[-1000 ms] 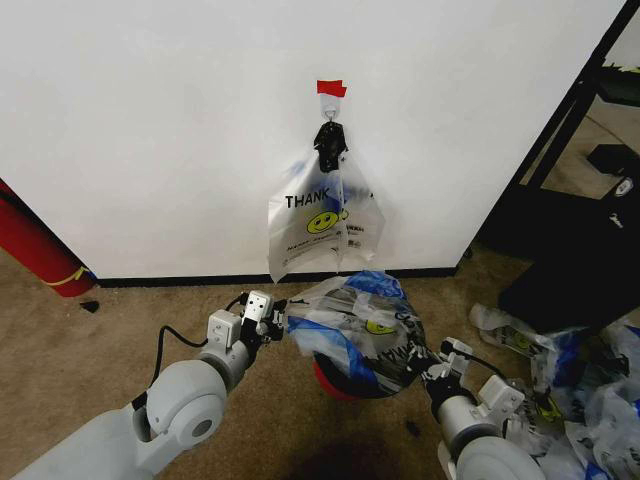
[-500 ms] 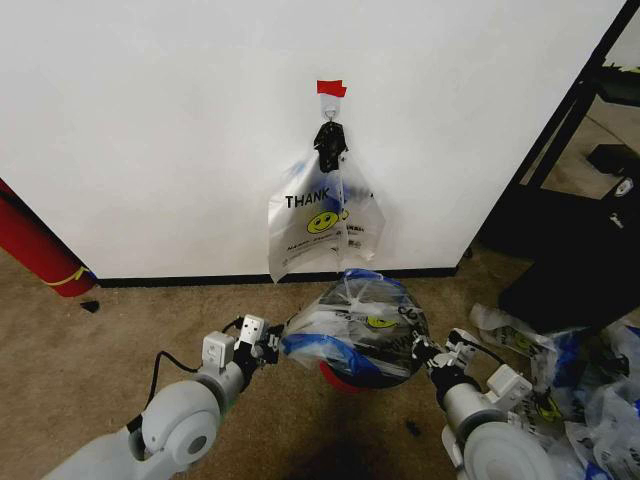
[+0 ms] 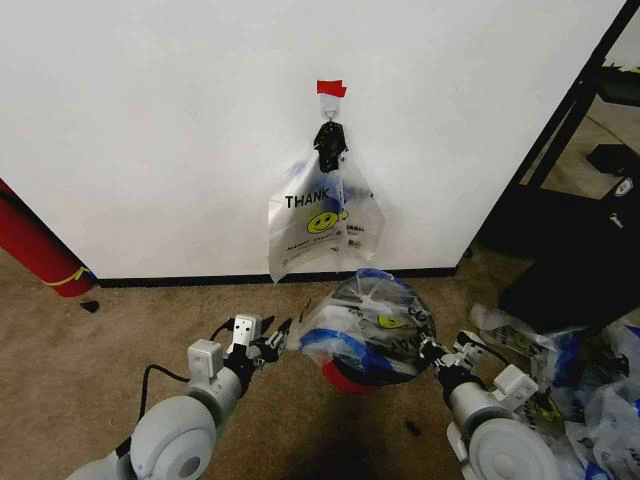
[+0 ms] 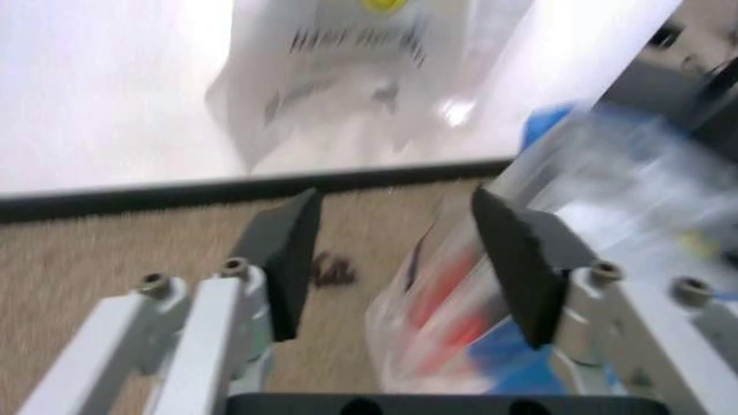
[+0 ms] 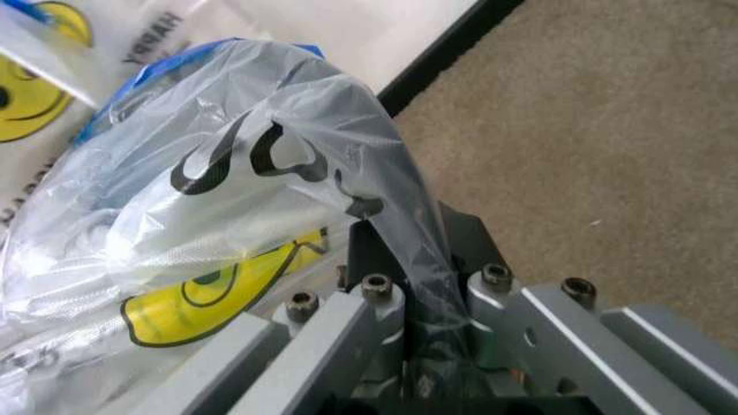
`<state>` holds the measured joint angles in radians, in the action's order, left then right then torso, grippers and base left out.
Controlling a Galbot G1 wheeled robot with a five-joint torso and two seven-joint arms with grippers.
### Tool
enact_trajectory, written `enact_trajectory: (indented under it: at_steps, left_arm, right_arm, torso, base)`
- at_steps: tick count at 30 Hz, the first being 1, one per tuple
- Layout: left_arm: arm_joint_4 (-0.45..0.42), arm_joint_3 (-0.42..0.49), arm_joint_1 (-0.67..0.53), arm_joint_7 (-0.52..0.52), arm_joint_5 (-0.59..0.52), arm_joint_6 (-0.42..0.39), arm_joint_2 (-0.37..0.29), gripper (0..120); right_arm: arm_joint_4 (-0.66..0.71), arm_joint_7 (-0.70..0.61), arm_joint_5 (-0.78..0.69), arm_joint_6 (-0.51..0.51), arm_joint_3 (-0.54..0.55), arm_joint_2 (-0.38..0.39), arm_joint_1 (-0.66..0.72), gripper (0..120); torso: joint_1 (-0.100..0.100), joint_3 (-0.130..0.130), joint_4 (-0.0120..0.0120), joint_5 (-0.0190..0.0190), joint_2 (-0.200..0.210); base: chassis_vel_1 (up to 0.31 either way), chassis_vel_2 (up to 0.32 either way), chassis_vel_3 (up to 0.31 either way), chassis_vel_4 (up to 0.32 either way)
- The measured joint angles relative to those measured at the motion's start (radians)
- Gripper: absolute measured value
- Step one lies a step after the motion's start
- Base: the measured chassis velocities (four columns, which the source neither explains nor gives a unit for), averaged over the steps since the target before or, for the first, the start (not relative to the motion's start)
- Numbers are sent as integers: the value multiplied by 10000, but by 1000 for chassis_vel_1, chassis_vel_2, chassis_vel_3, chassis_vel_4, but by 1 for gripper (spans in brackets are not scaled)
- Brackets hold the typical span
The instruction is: Pick up the garbage bag from the wall and place it over the trash bin.
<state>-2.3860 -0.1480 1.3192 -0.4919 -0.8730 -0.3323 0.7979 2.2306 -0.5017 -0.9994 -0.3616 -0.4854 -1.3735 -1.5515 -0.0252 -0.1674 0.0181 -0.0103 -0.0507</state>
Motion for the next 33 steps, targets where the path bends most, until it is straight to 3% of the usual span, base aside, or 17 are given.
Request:
enact_trajectory:
  at_steps: [4,6,10,15,18,24,33]
  left_arm:
    - [-822,124,375,969,375,87,-479,77]
    - [-927,258,372,1079,300,-68,-561,81]
    - [-939,856,-386,1060,-982,-961,-613,98]
    - [-510,1491,-1433,1103,-946,-1389,-650,100]
    - [-442,1810,-2074,935,-1214,-1958,-763,97]
    - [-118,2234,-2642,1081,-878,-2099,-875,91]
    - [261,2704,-2808,1230,-564,-1883,-762,58]
  right_arm:
    - [-63,-6,25,0,-46,94,21,1]
    - [-33,-10,30,-3,-48,119,21,1]
    - [145,-39,26,-38,-59,175,10,1]
    - [228,-67,22,-78,-70,170,-5,1]
    - [231,-97,32,-136,-42,100,30,1]
    - [170,-157,76,-182,34,-10,121,1]
    - [153,-228,93,-207,65,-42,141,1]
  torso:
    - [0,0,-2,2,2]
    - [0,0,-1,1,2]
    - [0,0,0,0,2]
    - [0,-1,1,-1,2]
    - [0,-1,0,0,2]
    - [0,-1,0,0,2]
    - [0,-1,-1,0,2]
  base:
    - [0,0,0,0]
    - [0,0,0,0]
    - [0,0,0,0]
    - [0,0,0,0]
    - [0,0,0,0]
    - [0,0,0,0]
    - [0,0,0,0]
